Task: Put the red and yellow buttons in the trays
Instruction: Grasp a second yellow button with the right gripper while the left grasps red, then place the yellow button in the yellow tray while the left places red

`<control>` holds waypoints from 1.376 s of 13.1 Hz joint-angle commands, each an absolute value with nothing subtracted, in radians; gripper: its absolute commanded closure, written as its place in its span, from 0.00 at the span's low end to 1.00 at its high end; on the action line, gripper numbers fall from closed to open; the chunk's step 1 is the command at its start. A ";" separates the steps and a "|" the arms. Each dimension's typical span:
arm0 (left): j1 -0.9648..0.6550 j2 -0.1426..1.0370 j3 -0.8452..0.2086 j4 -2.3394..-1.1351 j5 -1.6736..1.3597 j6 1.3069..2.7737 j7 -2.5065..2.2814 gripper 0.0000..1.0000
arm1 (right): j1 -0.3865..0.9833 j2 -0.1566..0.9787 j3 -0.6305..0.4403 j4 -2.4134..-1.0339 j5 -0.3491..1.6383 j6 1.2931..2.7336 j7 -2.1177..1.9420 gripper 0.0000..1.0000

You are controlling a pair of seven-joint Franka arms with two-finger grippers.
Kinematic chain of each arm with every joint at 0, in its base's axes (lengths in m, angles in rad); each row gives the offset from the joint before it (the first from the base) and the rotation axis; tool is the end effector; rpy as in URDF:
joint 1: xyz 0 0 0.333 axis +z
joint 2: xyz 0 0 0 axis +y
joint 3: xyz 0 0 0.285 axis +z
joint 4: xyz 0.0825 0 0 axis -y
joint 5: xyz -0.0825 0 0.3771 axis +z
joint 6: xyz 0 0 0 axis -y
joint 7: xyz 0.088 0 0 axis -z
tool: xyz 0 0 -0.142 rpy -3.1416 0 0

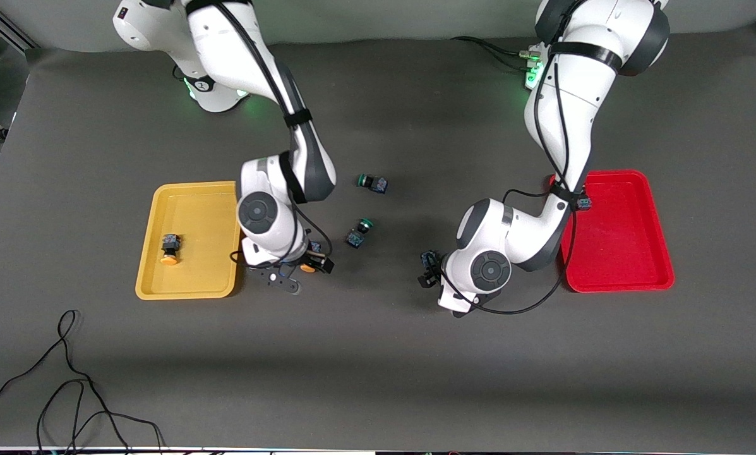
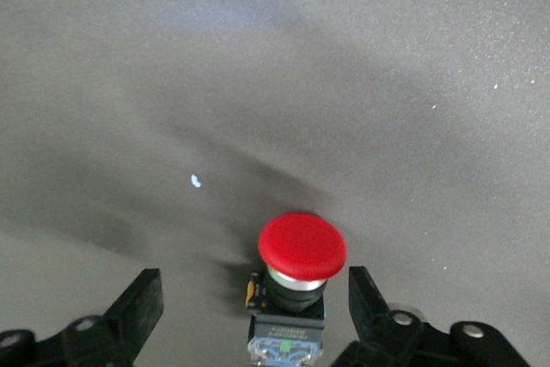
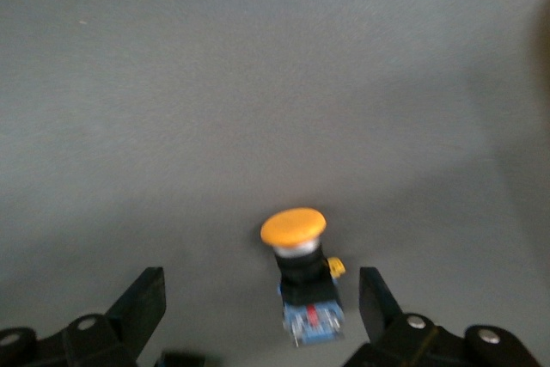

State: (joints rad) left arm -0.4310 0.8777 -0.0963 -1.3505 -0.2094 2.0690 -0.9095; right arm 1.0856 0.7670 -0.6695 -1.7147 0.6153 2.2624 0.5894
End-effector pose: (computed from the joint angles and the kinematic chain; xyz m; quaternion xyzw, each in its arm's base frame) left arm 0.5901 -0.3528 0.1372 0.9550 0.2572 -0.1413 0.0433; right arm 0.5670 0.3047 0.1612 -0.9754 0.2205 0.0051 0.0058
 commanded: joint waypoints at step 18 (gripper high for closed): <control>-0.002 0.482 -0.077 -1.621 -0.005 1.707 -0.133 1.00 | 1.089 0.535 -0.849 -1.756 0.445 1.922 0.308 0.94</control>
